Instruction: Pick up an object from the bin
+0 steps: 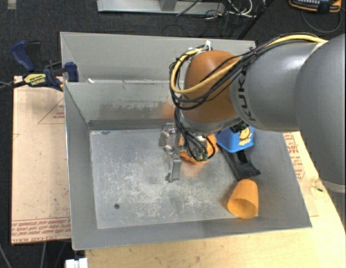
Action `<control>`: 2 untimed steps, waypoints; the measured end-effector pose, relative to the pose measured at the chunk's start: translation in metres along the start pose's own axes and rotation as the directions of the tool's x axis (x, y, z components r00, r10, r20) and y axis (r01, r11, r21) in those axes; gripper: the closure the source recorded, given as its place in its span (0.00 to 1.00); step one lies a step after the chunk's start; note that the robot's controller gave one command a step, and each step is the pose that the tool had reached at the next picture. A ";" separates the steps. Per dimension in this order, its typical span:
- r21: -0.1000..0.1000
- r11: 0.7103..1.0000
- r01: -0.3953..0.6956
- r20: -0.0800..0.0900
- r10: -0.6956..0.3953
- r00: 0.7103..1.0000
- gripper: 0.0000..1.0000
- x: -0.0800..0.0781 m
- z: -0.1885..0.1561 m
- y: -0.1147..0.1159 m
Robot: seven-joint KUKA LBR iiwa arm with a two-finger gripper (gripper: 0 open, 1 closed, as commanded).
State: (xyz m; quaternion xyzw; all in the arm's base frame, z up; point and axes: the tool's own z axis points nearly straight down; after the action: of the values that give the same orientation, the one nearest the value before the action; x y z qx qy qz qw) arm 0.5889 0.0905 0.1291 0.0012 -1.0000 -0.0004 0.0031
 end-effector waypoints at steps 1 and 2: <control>-0.001 1.000 -0.002 0.006 0.002 1.000 0.00 -0.001 -0.005 0.000; -0.004 1.000 -0.020 0.008 0.020 1.000 0.00 -0.010 0.011 -0.033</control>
Offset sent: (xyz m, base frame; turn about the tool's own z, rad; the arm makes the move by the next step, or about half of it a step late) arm 0.0164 -0.0725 -0.0300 0.0473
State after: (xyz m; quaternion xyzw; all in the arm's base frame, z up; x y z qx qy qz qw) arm 0.5994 0.0575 0.1175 -0.0089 -1.0000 -0.0025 -0.0009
